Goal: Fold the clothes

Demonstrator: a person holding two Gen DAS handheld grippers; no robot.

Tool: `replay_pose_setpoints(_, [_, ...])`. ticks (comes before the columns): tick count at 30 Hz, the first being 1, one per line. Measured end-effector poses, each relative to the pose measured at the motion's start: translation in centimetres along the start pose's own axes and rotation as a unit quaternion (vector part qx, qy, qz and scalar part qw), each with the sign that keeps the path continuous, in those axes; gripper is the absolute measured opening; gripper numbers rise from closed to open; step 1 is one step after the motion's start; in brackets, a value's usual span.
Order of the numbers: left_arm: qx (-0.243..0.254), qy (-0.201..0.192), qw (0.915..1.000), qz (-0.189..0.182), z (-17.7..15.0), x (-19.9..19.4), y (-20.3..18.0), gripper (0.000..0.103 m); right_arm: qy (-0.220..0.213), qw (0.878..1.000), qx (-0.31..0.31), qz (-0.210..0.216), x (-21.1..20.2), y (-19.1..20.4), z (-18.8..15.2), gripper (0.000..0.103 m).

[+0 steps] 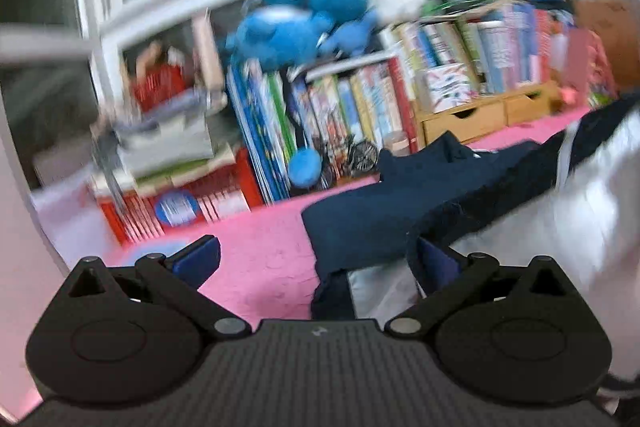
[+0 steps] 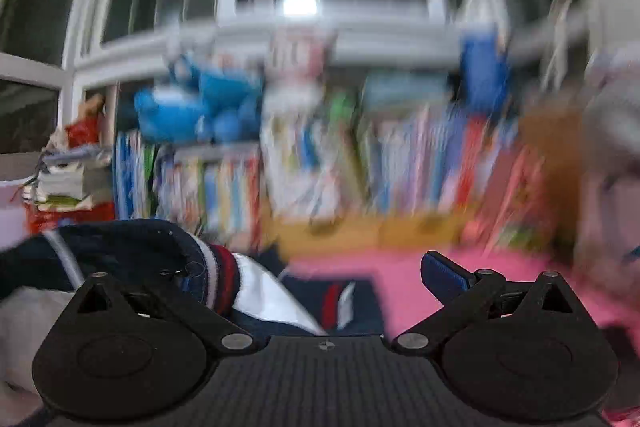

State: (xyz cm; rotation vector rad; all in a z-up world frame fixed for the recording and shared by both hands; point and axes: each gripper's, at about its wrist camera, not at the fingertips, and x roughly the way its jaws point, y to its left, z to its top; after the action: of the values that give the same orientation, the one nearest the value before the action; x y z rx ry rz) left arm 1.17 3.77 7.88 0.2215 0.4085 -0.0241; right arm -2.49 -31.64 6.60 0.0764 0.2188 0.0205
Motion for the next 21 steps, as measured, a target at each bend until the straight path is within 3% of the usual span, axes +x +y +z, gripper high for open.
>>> replay_pose_setpoints(3, [-0.009,0.034,0.9994,-0.005,-0.6,3.3,0.6,0.103,0.016,0.995,0.021,0.096,0.6,-1.4,0.5,0.103])
replay_pose_setpoints(6, [-0.006,0.065,0.9976,-0.021,-2.6,5.8,0.7,0.103,0.043,0.971,0.071,0.225,0.5,-4.2,0.2,0.103])
replay_pose_setpoints(9, [-0.007,0.100,0.9945,-0.028,-4.0,8.7,0.2,0.103,0.069,0.956,0.098,0.267,0.0,-6.9,-0.3,0.103])
replay_pose_setpoints(11, [-0.009,0.109,0.9937,-0.025,-4.6,9.8,0.0,0.103,0.064,0.951,0.128,0.276,-0.4,-9.0,-0.3,0.103])
replay_pose_setpoints(14, [-0.024,0.118,0.9923,-0.028,-5.1,10.7,0.0,0.103,0.047,0.924,0.205,0.319,-0.8,-12.3,0.1,0.103])
replay_pose_setpoints(16, [-0.019,0.116,0.9926,-0.030,-4.8,10.6,0.1,0.103,0.041,0.948,0.132,0.286,-1.5,-12.0,0.9,0.103])
replay_pose_setpoints(17, [-0.014,0.114,0.9930,-0.028,-4.5,10.3,0.2,0.103,0.046,0.969,0.040,0.240,-1.9,-10.3,1.0,0.103])
replay_pose_setpoints(18, [-0.006,0.096,0.9949,-0.031,-3.9,9.2,0.5,0.103,0.052,0.977,-0.070,0.197,-2.1,-7.8,0.1,0.103])
replay_pose_setpoints(19, [0.002,0.076,0.9965,-0.034,-3.2,8.0,0.9,0.103,0.058,0.971,-0.172,0.156,-2.3,-5.4,-0.8,0.100])
replay_pose_setpoints(21, [0.018,0.036,0.9983,-0.041,-2.0,5.6,1.6,0.103,0.070,0.947,-0.258,0.178,-1.4,-2.3,-3.3,0.095])
